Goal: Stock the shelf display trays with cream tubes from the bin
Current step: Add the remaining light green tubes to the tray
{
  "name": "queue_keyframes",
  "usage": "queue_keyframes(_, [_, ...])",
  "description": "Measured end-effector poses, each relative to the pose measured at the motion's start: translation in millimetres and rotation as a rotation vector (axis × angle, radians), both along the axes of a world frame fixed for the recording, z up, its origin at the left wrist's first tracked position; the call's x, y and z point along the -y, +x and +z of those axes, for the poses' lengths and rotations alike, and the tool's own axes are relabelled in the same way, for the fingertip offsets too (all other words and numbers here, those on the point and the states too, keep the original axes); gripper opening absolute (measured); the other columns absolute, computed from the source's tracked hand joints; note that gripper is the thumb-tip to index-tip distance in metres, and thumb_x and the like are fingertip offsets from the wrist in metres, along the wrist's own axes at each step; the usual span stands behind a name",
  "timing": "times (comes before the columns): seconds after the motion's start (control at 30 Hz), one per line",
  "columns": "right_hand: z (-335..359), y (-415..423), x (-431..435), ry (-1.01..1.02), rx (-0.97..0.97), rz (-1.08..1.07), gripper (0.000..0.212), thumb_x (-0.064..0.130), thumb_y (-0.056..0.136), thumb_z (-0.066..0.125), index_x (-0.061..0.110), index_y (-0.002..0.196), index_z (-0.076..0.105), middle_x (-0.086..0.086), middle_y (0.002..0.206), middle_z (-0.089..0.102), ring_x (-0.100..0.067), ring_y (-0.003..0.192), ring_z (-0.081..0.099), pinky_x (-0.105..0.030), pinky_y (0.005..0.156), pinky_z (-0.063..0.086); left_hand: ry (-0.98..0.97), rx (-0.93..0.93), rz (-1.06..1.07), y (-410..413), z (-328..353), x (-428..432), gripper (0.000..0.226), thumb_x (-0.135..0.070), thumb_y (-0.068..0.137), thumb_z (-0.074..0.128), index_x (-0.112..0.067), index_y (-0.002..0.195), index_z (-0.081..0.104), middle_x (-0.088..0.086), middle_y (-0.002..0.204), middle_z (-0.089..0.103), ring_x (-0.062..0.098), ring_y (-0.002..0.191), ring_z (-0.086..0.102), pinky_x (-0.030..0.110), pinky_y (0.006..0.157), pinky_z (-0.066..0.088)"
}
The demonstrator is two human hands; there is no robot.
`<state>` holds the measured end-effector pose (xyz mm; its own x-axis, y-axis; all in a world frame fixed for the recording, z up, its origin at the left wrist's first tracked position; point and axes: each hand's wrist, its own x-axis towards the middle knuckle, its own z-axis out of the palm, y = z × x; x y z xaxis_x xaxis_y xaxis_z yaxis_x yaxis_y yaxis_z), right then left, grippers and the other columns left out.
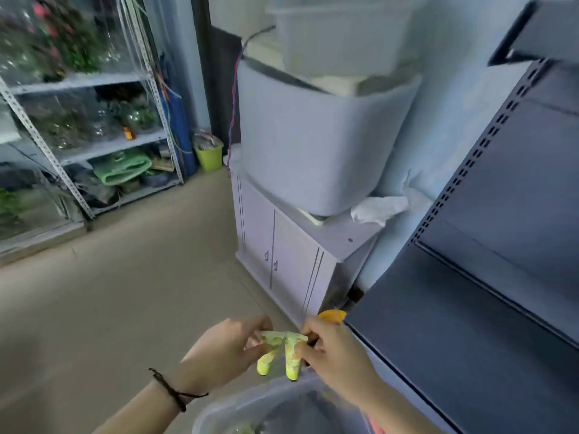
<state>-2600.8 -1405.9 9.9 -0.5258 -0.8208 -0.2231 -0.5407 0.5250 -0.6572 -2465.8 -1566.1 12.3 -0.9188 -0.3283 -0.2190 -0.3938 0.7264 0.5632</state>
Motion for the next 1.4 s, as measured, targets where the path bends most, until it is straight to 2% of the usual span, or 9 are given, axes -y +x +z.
queue_keyframes(0.17, [147, -18, 18, -0.196, -0.090, -0.055, 0.006, 0.028, 0.083, 0.063, 0.024, 0.084, 0.059, 0.015, 0.061, 0.057, -0.006, 0.048, 0.045, -0.029, 0.053, 0.037, -0.103, -0.103, -0.132, -27, 152, 26, 0.020, -0.040, 0.084, 0.055, -0.042, 0.103, 0.049, -0.019, 0.091, 0.065, -0.005, 0.079, 0.062, 0.026, 0.077, 0.053])
queue_keyframes(0.27, [222, -22, 16, -0.260, -0.152, -0.073, 0.003, 0.027, 0.084, 0.062, 0.026, 0.083, 0.060, 0.021, 0.071, 0.061, -0.004, 0.053, 0.049, -0.032, 0.057, 0.042, -0.138, -0.169, -0.193, -37, 229, 26, 0.015, -0.038, 0.085, 0.058, -0.040, 0.100, 0.054, -0.021, 0.082, 0.061, -0.004, 0.080, 0.064, 0.025, 0.076, 0.053])
queue_keyframes(0.5, [359, -21, -4, -0.372, -0.325, -0.128, 0.005, 0.027, 0.084, 0.063, 0.030, 0.080, 0.062, 0.015, 0.073, 0.063, -0.004, 0.067, 0.058, -0.037, 0.069, 0.051, -0.184, -0.318, -0.300, -51, 367, 13, 0.015, -0.033, 0.087, 0.062, -0.030, 0.102, 0.059, -0.015, 0.084, 0.066, -0.001, 0.077, 0.064, 0.012, 0.070, 0.048])
queue_keyframes(0.6, [410, -25, -19, -0.418, -0.387, -0.138, 0.012, 0.025, 0.084, 0.064, 0.037, 0.085, 0.062, 0.012, 0.080, 0.066, -0.009, 0.080, 0.064, -0.037, 0.076, 0.055, -0.142, -0.353, -0.363, -59, 417, -3, 0.010, -0.027, 0.089, 0.062, -0.027, 0.099, 0.059, -0.006, 0.084, 0.072, 0.003, 0.076, 0.067, 0.015, 0.075, 0.051])
queue_keyframes(0.7, [456, -38, -37, -0.444, -0.394, -0.163, 0.017, 0.018, 0.079, 0.068, 0.034, 0.080, 0.064, 0.004, 0.080, 0.071, -0.014, 0.075, 0.067, -0.039, 0.076, 0.057, -0.151, -0.406, -0.420, -76, 460, -19, 0.014, -0.024, 0.090, 0.062, -0.021, 0.103, 0.061, 0.001, 0.081, 0.073, 0.009, 0.076, 0.068, 0.022, 0.075, 0.053])
queue_keyframes(0.83, [511, -64, -69, -0.396, -0.359, -0.239, 0.012, 0.012, 0.079, 0.069, 0.023, 0.079, 0.064, -0.007, 0.073, 0.070, -0.014, 0.063, 0.065, -0.019, 0.046, 0.044, -0.148, -0.450, -0.475, -120, 503, -45, 0.012, -0.019, 0.090, 0.062, -0.020, 0.101, 0.060, 0.004, 0.075, 0.072, 0.011, 0.066, 0.062, 0.016, 0.062, 0.048])
queue_keyframes(0.97, [539, -105, -91, -0.300, -0.403, -0.307, 0.008, 0.015, 0.080, 0.068, 0.020, 0.083, 0.064, -0.002, 0.068, 0.067, -0.003, 0.050, 0.060, -0.023, 0.047, 0.041, -0.119, -0.467, -0.513, -177, 522, -68, 0.009, -0.018, 0.089, 0.062, -0.025, 0.094, 0.058, 0.007, 0.077, 0.073, 0.016, 0.072, 0.069, 0.029, 0.065, 0.055])
queue_keyframes(1.2, [570, -209, -108, -0.333, -0.446, -0.440, 0.010, 0.011, 0.077, 0.073, 0.017, 0.078, 0.066, 0.001, 0.070, 0.061, -0.011, 0.063, 0.056, -0.023, 0.047, 0.043, -0.011, -0.541, -0.426, -284, 550, -86, 0.011, -0.014, 0.088, 0.063, -0.015, 0.098, 0.060, 0.009, 0.089, 0.070, 0.019, 0.071, 0.070, 0.024, 0.061, 0.056])
queue_keyframes(1.4, [557, -296, -107, -0.169, -0.580, -0.463, 0.012, 0.010, 0.076, 0.073, 0.021, 0.075, 0.069, 0.015, 0.069, 0.058, -0.006, 0.066, 0.054, -0.022, 0.057, 0.044, 0.033, -0.551, -0.323, -370, 535, -96, 0.011, -0.009, 0.090, 0.059, -0.011, 0.100, 0.060, 0.013, 0.088, 0.068, 0.027, 0.077, 0.069, 0.037, 0.076, 0.058])
